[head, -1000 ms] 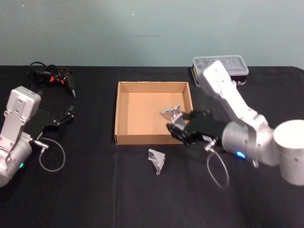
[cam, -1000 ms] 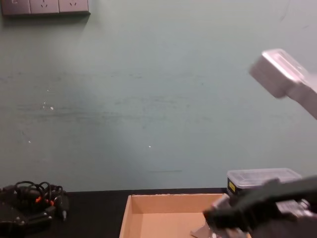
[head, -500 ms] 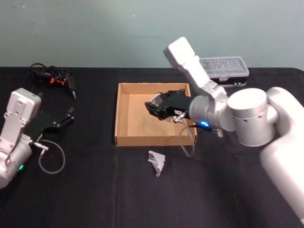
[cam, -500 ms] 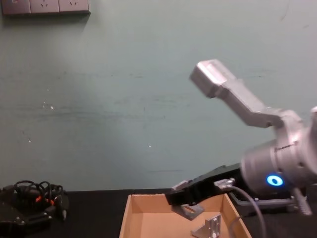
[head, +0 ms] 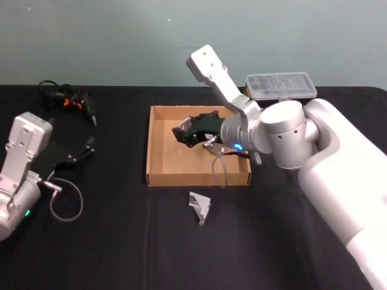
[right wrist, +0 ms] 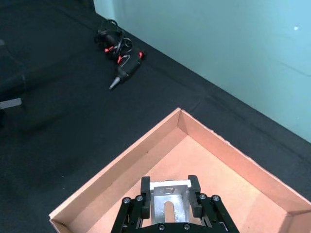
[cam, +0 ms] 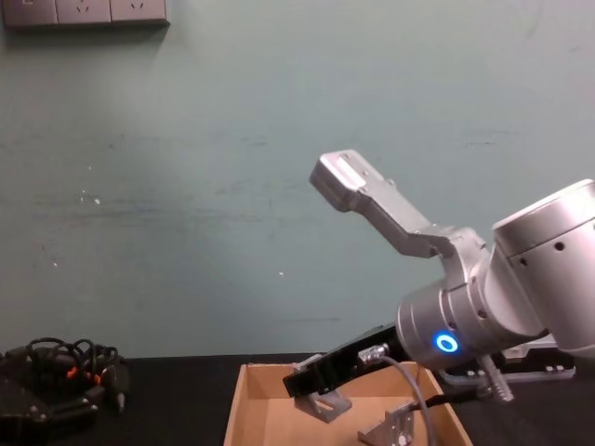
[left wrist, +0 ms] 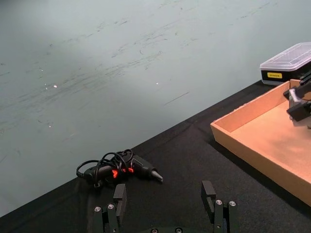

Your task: Use one hand to pick up the angle iron from the table and place it into the box.

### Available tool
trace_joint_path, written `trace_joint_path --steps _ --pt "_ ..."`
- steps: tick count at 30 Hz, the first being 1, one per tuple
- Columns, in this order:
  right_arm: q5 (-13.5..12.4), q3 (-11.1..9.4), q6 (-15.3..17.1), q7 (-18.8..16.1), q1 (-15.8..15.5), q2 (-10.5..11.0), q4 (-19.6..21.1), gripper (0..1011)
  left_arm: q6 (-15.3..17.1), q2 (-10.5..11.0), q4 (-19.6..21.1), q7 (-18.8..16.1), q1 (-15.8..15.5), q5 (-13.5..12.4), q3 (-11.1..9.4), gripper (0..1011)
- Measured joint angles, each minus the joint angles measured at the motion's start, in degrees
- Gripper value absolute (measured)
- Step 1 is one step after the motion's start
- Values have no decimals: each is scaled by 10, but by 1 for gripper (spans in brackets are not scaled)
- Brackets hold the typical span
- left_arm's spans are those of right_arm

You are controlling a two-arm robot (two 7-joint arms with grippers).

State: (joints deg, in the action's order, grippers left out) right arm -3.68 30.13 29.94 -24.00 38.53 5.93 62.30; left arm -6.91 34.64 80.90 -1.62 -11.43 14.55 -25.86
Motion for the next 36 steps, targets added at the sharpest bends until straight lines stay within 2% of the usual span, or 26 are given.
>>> trace_joint_path --steps 10,26,30,36 --pt "10 5 7 -4 19 -15 -51 456 0 0 0 0 0 0 0 1011" --pt "14 1 1 -5 19 -19 -62 456 0 0 0 0 0 0 0 1011" --pt "14 1 2 -5 19 -18 -61 543 0 0 0 0 0 0 0 1011" --pt "14 1 3 -6 19 -18 -61 735 0 0 0 0 0 0 0 1011"
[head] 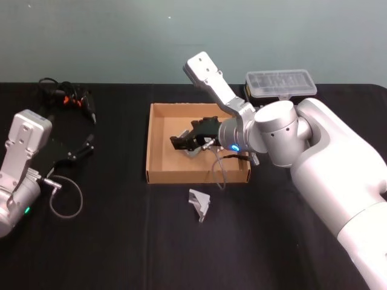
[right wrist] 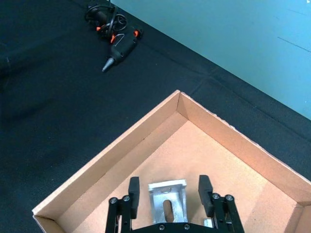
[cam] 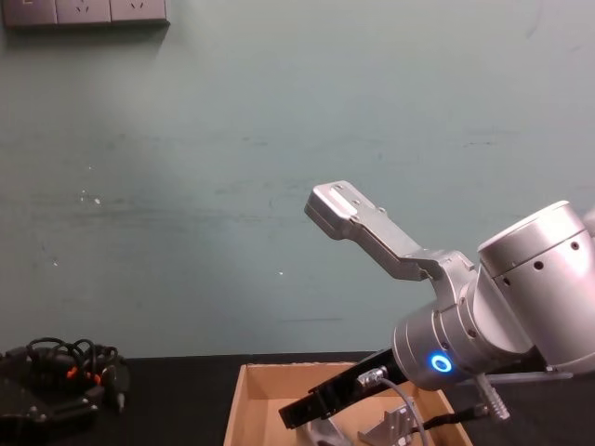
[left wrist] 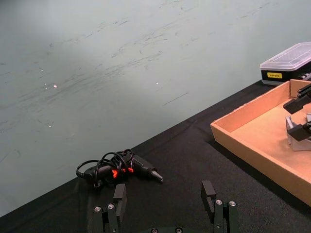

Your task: Use one hand to pick up the angle iron from the table and place it into the box.

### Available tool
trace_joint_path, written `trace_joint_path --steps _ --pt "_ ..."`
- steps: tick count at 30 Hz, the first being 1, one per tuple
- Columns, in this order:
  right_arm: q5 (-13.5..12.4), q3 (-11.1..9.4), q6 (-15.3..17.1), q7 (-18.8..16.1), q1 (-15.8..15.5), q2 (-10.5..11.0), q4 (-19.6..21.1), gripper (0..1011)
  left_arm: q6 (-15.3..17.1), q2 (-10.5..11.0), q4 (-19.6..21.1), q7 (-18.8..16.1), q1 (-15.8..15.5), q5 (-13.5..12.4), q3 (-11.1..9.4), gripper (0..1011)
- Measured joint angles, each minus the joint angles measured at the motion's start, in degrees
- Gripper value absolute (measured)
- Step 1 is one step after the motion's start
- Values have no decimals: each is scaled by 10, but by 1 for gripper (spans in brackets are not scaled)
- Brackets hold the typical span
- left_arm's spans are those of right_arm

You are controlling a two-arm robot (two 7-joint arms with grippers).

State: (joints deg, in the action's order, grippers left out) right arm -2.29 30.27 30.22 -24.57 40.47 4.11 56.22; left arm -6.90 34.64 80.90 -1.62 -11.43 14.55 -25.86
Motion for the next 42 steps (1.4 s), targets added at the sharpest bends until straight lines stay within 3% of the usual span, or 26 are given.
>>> trace_joint_path --steps 9,25,29,34,42 --pt "0 0 1 0 0 0 1 997 0 0 0 0 0 0 0 1011" --pt "0 0 2 -1 -3 5 12 1003 0 0 0 0 0 0 0 1011" --pt "3 -2 13 -5 -17 19 48 1003 0 0 0 0 0 0 0 1011" --pt "1 -7 36 -17 -57 50 132 1003 0 0 0 0 0 0 0 1011" --pt "-26 -22 78 -35 -136 104 274 1003 0 0 0 0 0 0 0 1011"
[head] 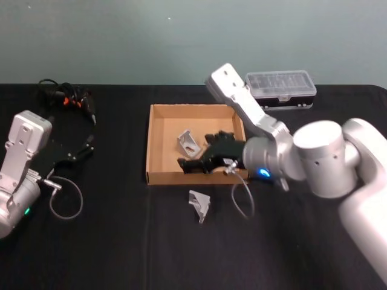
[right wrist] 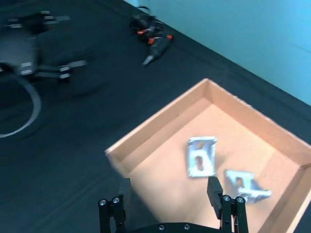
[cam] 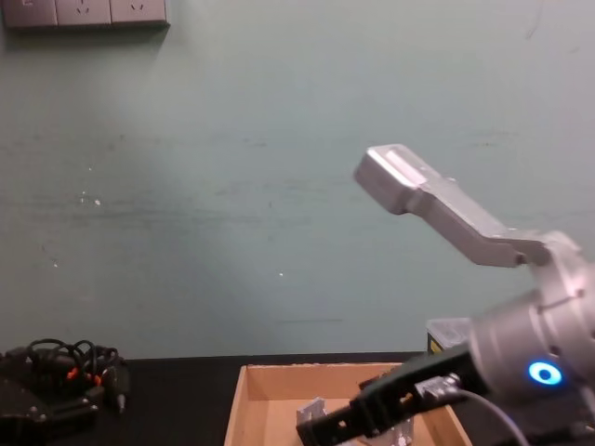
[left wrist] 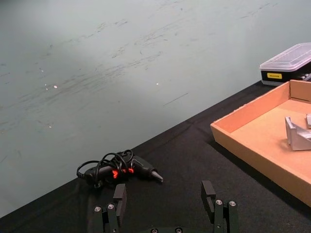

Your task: Use one hand to pick up the angle iron from the table and place it into the box.

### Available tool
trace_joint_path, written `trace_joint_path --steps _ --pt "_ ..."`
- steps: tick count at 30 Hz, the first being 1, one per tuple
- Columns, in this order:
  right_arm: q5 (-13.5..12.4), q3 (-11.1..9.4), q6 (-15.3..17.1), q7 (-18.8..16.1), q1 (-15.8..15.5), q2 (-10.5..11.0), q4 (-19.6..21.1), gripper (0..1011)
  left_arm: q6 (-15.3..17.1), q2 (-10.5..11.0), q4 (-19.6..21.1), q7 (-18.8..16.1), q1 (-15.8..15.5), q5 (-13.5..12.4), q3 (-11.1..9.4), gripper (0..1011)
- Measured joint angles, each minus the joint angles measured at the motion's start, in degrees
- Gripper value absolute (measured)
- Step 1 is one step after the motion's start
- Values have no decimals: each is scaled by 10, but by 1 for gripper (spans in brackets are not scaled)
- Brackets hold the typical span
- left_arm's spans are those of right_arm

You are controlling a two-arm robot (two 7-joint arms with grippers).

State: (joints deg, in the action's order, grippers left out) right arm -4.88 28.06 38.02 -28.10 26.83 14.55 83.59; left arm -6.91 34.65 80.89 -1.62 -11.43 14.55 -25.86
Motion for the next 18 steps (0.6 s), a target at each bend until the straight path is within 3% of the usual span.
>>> trace_joint_path --steps 5,9,18 --pt "-14 -5 17 -9 -53 43 84 1003 0 0 0 0 0 0 0 1011" --pt "-23 -11 16 -9 -88 68 126 1003 0 0 0 0 0 0 0 1011" --pt "-40 -11 -5 -11 -124 93 150 1003 0 0 0 0 0 0 0 1011"
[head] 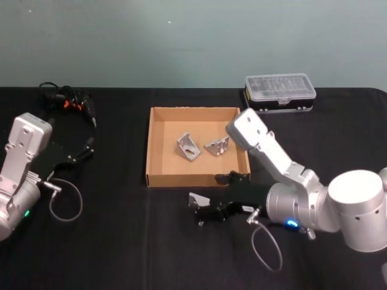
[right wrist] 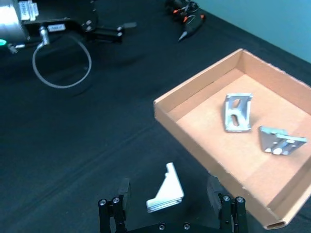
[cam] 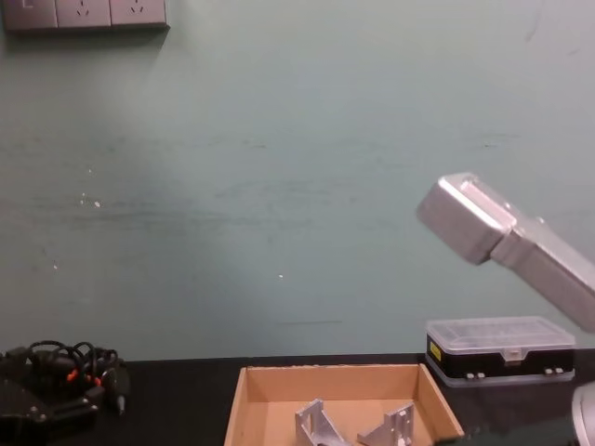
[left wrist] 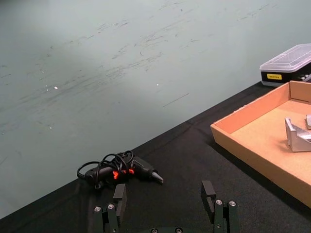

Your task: Use one hand to pick up the angle iron from the table and place it into the box.

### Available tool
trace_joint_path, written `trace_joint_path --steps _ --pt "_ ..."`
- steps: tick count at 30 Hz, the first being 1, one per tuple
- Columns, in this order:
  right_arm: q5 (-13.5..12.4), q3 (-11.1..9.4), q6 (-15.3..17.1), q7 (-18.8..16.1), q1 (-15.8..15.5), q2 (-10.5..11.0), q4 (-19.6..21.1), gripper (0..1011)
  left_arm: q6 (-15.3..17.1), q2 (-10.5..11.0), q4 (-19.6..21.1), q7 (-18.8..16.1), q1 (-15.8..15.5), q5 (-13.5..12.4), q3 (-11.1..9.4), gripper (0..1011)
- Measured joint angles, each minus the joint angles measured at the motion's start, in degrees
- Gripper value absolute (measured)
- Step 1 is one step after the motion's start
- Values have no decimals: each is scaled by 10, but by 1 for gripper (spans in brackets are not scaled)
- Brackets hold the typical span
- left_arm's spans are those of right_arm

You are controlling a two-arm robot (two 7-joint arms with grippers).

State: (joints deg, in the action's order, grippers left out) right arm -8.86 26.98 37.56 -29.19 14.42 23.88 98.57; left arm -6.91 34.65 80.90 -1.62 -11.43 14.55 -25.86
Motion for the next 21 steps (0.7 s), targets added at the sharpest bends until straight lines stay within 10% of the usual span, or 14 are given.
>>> trace_joint_path --steps 21 --pt "-1 22 -15 21 -3 -5 -38 1003 0 0 0 0 0 0 0 1011"
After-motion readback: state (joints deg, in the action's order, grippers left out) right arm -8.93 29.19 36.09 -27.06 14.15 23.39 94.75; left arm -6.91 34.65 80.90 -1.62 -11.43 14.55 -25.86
